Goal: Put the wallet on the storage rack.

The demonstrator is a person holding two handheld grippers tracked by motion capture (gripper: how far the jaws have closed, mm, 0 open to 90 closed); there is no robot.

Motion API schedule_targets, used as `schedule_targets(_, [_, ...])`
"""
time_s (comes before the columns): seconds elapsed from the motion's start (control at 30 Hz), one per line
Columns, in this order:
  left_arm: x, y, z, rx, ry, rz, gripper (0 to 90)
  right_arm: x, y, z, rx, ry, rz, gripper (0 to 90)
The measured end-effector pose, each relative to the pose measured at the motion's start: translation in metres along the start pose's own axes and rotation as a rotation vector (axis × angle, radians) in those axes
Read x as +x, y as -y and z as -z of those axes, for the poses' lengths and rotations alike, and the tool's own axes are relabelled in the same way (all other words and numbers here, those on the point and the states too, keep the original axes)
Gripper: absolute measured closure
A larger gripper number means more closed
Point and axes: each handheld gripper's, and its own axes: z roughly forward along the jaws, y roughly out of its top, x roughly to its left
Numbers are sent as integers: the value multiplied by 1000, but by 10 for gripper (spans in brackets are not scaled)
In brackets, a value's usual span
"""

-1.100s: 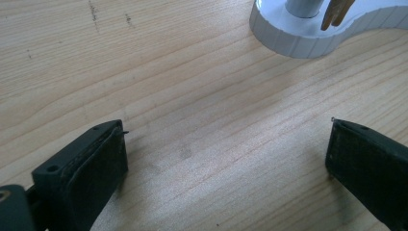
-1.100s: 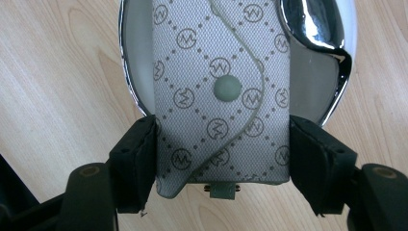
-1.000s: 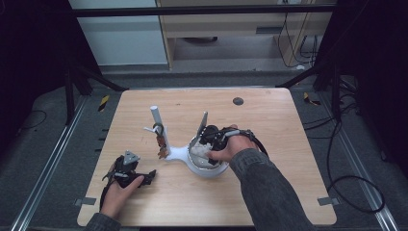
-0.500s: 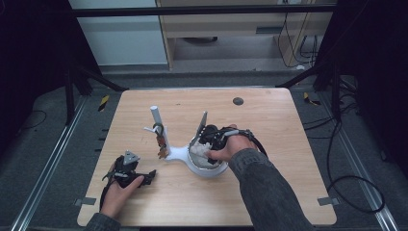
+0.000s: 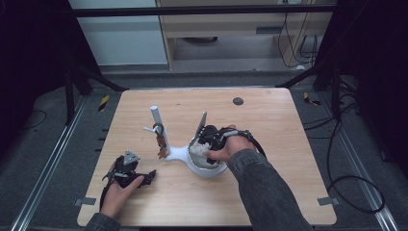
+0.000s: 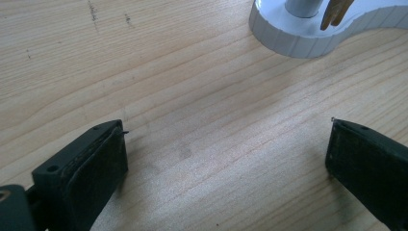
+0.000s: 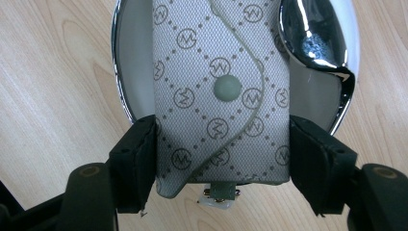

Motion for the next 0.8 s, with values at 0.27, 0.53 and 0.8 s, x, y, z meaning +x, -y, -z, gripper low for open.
schedule_targets(0.27, [0, 0, 0, 0, 0, 1, 2, -1, -1, -3, 2, -3, 4, 313])
schedule_targets(0.53, [0, 0, 0, 0, 0, 0, 2, -1, -2, -4, 4, 0, -5, 312])
schedule_targets(0.8, [0, 0, 0, 0, 0, 0, 2, -1, -3, -5, 11, -4, -12, 311])
